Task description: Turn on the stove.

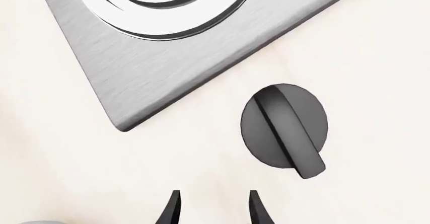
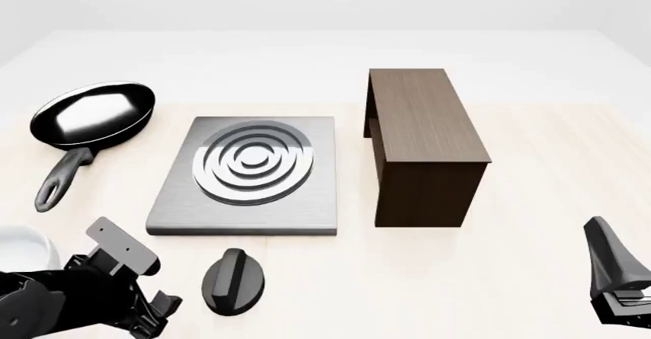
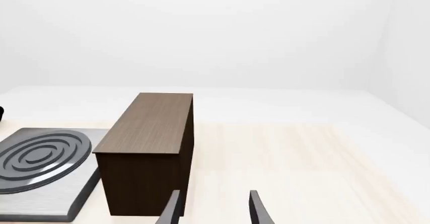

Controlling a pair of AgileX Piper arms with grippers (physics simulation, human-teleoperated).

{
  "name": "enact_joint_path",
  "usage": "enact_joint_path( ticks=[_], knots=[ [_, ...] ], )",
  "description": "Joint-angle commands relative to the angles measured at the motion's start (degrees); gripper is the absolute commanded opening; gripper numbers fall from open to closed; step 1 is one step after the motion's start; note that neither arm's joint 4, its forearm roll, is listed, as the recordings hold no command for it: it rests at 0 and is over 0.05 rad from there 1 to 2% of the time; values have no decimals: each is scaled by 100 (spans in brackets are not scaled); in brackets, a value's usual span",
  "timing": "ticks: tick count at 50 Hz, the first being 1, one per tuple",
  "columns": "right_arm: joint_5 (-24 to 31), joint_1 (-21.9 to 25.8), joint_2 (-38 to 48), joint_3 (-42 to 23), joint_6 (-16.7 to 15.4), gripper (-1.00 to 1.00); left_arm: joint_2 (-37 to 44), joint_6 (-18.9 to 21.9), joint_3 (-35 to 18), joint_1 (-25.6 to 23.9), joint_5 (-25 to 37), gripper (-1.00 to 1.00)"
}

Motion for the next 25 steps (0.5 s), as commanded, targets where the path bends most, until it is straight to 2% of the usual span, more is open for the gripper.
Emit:
enact_joint_path(
  ticks=[1,25],
  knots=[
    [1,-4,-9,3,6,100,-102,-75,-12,-203,102,100],
    [1,-3,-9,3,4,100,197,-257,-202,-399,71,100]
  ],
)
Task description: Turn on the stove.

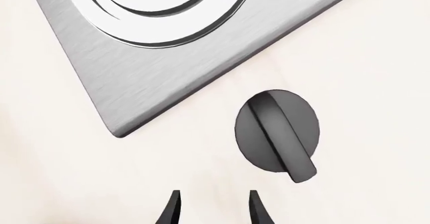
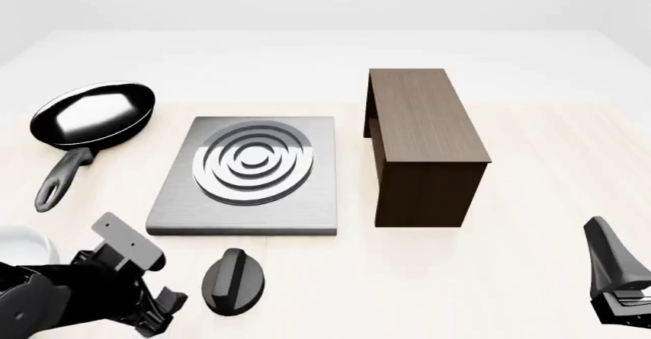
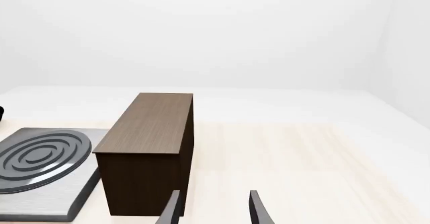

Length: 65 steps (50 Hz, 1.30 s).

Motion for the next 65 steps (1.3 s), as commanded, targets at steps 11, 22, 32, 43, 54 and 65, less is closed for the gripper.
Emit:
enact_joint_path(
  ticks=[11,22,32,43,54,65],
  knots=[
    [2,-5,-8,3,5,100,226,-174,-118,-258,-50,100],
    [1,-5,-9,3,6,100,413,-273,-157,-404,-115,100],
    [1,-3,-9,3,5,100,594,-320,-224,-421,-214,100],
    [1,-4,-9,3,4,100,791,-347,-236,-467,-365,100],
    [1,-1,-9,3,4,100,970,-366,-307,-476,-441,100],
    [2,-2,-8,3,2,100,1116,-446,-368,-552,-479,100]
  ],
)
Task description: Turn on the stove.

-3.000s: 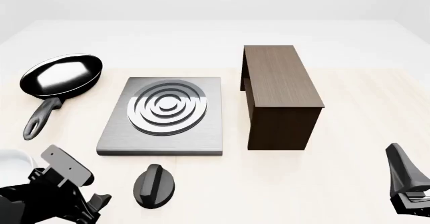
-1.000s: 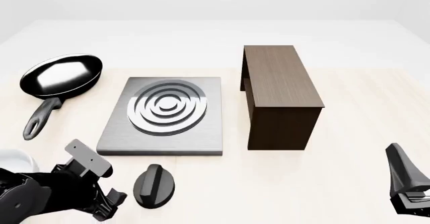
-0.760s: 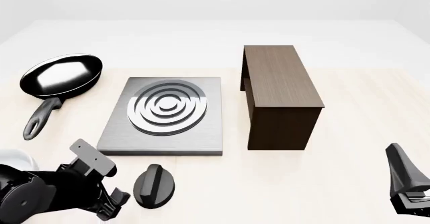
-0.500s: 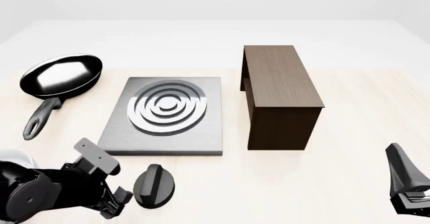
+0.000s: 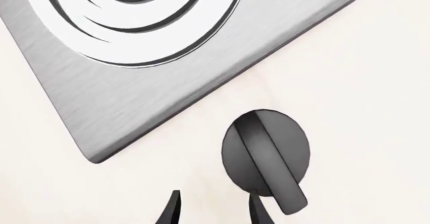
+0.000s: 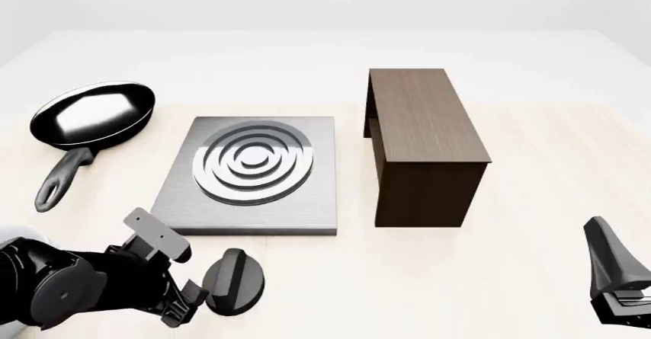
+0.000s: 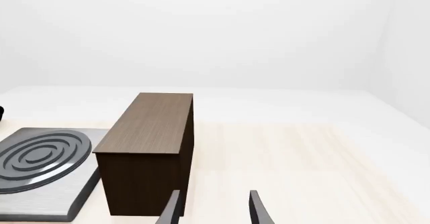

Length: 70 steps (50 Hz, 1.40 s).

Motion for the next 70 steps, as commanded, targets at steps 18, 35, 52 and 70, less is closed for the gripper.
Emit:
enact_joint_path(
  ticks=[18,35,52,70],
  knots=[
    [3,-3,-8,3,3,100,95,-271,-116,-412,111,100],
    [1,-3,-9,3,3,100,139,-430,-204,-607,203,100],
    [2,-1,-9,3,-2,100,-40,-514,-419,-693,515,100],
    [1,-1,-9,3,-3,100,-268,-609,-540,-920,779,100]
  ],
)
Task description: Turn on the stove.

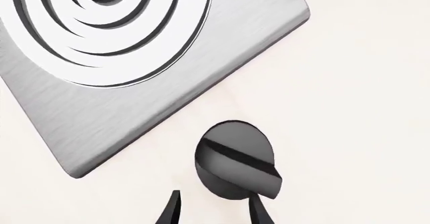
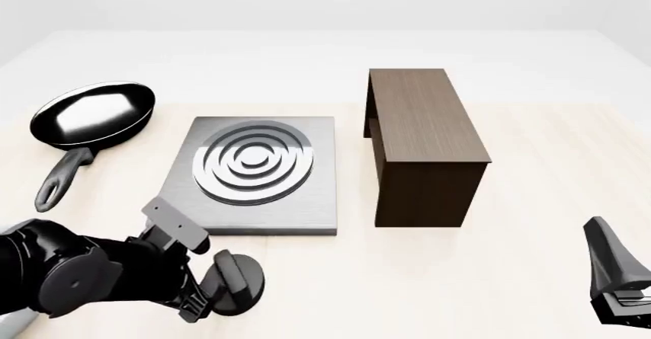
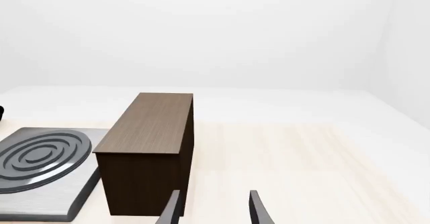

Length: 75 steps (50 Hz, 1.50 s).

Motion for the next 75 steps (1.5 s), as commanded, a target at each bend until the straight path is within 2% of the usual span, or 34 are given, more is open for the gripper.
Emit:
enact_joint_path(
  ticks=[1,16,39,53,65,75],
  knots=[
    [1,-4,-9,3,7,100,-130,-62,-40,-230,116,100],
    [1,-3,-9,3,5,100,-200,-289,-469,-385,528,100],
    [1,-3,-9,3,2,100,-423,-186,-239,-309,516,100],
    [1,-1,-9,3,3,100,-1455,-140,-654,17,1519,100],
    [1,-2,-9,3,3,100,-1569,-41,-854,358,1672,100],
    [1,-4,-9,3,3,100,-1413,9,-940,682,1556,100]
  ],
)
